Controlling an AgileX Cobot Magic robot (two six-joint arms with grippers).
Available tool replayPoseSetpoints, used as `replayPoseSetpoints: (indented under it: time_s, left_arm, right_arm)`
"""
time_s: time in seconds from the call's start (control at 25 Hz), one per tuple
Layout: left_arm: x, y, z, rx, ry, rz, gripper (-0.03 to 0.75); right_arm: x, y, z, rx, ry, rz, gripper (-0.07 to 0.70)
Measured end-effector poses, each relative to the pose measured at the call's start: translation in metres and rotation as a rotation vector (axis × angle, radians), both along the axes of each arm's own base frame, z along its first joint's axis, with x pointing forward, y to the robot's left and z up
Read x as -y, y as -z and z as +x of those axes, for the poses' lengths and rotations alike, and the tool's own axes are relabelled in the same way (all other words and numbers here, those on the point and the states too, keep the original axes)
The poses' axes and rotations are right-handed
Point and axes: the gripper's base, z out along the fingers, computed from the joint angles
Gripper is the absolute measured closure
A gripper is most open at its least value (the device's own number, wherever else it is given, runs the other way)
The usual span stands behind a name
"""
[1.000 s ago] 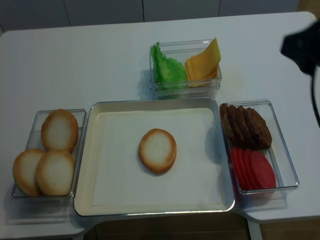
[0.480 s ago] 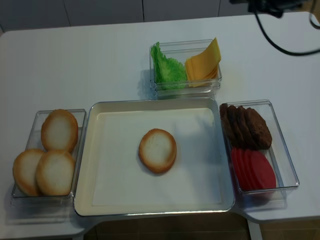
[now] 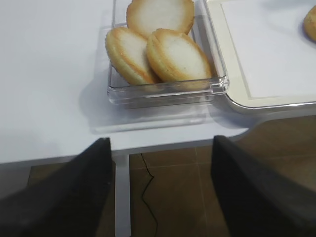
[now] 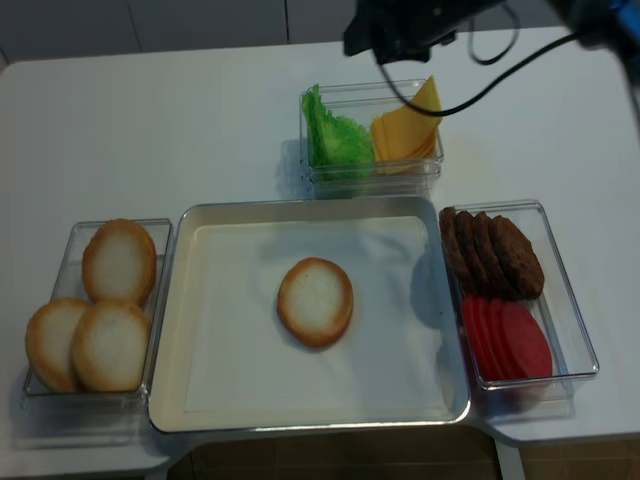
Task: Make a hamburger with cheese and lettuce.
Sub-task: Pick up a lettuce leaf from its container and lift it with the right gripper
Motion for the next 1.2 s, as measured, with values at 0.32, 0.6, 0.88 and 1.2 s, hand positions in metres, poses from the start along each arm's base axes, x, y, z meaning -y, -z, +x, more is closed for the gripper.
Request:
replayPoseSetpoints:
  time_s: [0.32,0.6,0.88,1.2]
  left_arm:
    - [0.000,0.000,0.000,0.000,0.000,0.000,0.247]
    - [0.000,0.000,0.000,0.000,0.000,0.000,0.247]
    - [0.000,0.000,0.000,0.000,0.000,0.000,0.247]
    - [0.000,0.000,0.000,0.000,0.000,0.000,0.247]
  right_arm:
    - [-0.037,0.033,0.008,-0.055,-0.063,0.028,0.185]
    - [-0.042,0.052,0.016,-0.065,-0.043,0.046,0.185]
    - [-0.042,0.051,0.019,-0.039,-0.026,0.044,0.218]
    - [-0.042,0.064,0.023,-0.057,-0.021,0.034,0.269]
